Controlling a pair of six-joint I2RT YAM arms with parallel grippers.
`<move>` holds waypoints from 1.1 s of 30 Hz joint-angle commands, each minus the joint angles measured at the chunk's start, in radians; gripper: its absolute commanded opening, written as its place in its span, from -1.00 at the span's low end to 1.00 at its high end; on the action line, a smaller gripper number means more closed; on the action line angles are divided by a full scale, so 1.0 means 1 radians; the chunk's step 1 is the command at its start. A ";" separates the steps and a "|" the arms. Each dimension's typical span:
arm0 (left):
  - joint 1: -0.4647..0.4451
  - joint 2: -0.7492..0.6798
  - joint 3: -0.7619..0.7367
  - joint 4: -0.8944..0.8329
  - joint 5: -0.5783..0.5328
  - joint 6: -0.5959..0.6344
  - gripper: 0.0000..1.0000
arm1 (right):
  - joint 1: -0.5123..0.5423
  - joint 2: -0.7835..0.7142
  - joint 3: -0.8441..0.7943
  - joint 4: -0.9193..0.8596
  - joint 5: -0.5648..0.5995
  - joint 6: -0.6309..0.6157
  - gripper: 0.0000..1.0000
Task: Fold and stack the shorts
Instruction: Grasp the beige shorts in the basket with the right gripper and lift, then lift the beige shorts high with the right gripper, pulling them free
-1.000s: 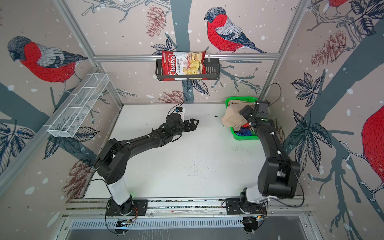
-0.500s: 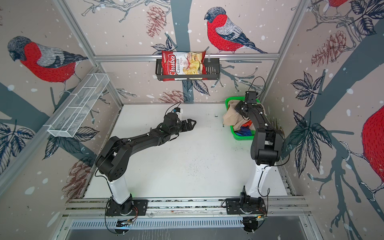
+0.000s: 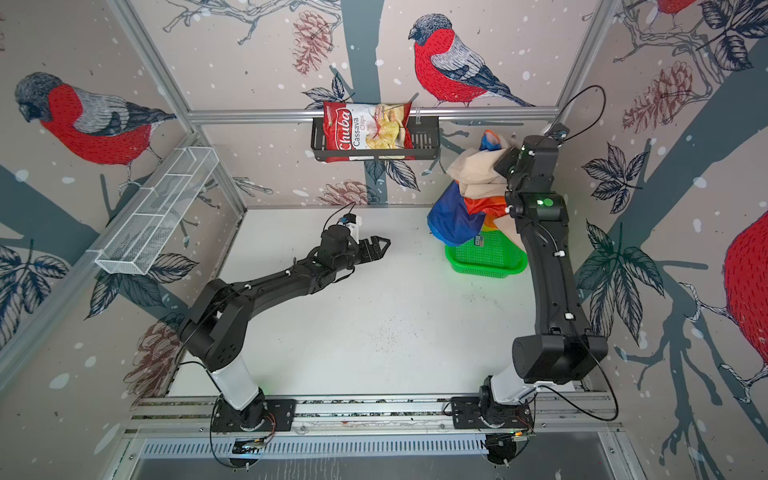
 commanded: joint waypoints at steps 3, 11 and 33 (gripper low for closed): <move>0.000 -0.030 -0.021 0.038 -0.007 -0.016 0.78 | 0.001 -0.030 -0.081 0.045 0.065 -0.063 -0.97; 0.000 -0.033 -0.033 0.021 -0.010 -0.009 0.78 | -0.042 0.130 -0.212 0.021 0.011 -0.030 -0.62; -0.002 0.038 0.021 0.029 0.022 -0.042 0.78 | -0.041 0.145 -0.042 -0.047 -0.046 -0.013 -1.00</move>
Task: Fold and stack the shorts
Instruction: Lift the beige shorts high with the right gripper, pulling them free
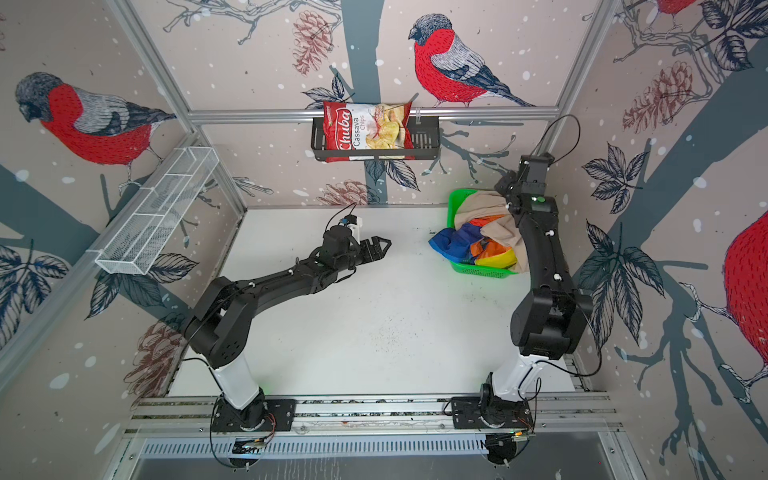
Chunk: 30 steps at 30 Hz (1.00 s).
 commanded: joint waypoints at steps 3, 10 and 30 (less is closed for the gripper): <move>-0.001 -0.004 0.009 0.016 0.018 -0.006 0.78 | 0.100 -0.106 -0.074 -0.017 0.274 -0.101 -0.96; -0.001 -0.009 0.004 0.015 0.017 0.015 0.78 | 0.047 -0.325 -0.448 -0.010 0.347 -0.081 0.60; -0.001 -0.036 -0.031 0.055 0.070 -0.012 0.78 | 0.075 -0.257 0.090 -0.097 0.297 -0.081 -1.00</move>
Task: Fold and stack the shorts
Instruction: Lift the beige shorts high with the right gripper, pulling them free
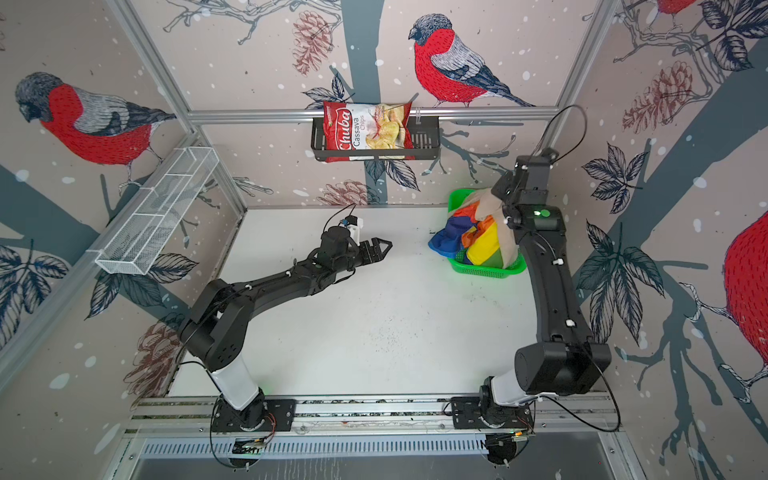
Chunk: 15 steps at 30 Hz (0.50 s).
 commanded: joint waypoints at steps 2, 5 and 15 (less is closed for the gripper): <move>-0.003 -0.011 -0.006 0.050 0.022 -0.013 0.78 | 0.005 -0.033 0.189 0.063 0.127 -0.060 -1.00; -0.007 -0.016 -0.005 0.049 0.016 -0.012 0.78 | 0.014 -0.079 0.225 0.194 0.137 -0.104 -1.00; -0.020 -0.014 0.012 0.036 0.011 -0.015 0.78 | 0.031 -0.004 0.321 0.149 0.005 -0.129 -1.00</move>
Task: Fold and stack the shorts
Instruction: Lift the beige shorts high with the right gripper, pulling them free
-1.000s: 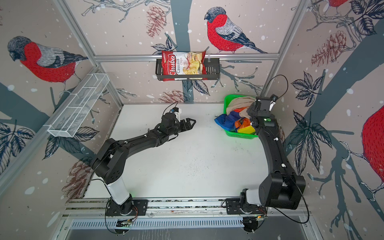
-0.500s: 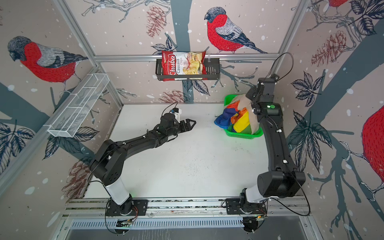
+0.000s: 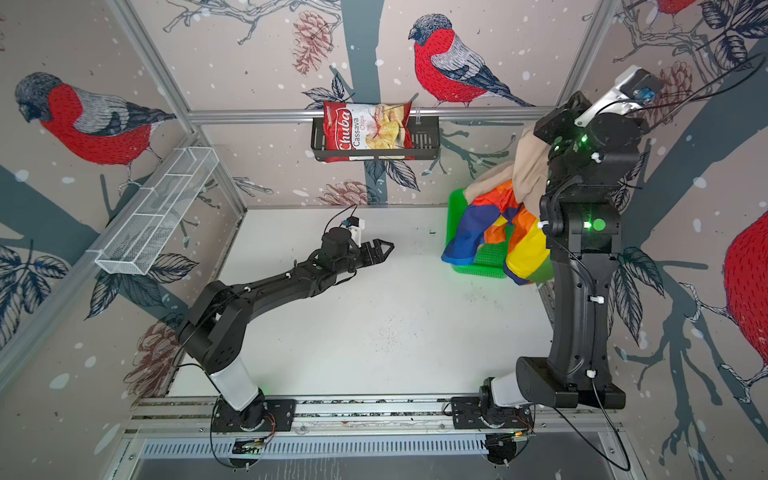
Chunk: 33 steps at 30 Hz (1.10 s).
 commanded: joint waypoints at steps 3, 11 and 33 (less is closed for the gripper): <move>-0.008 0.001 0.008 0.026 0.002 0.005 0.78 | -0.008 0.056 -0.163 -0.066 0.007 -0.003 -1.00; -0.008 0.020 0.033 -0.003 0.001 0.024 0.78 | -0.014 0.211 0.073 -0.108 -0.013 0.043 -1.00; -0.031 0.102 0.131 -0.044 0.012 0.024 0.78 | 0.039 0.262 0.291 0.013 0.123 0.059 -1.00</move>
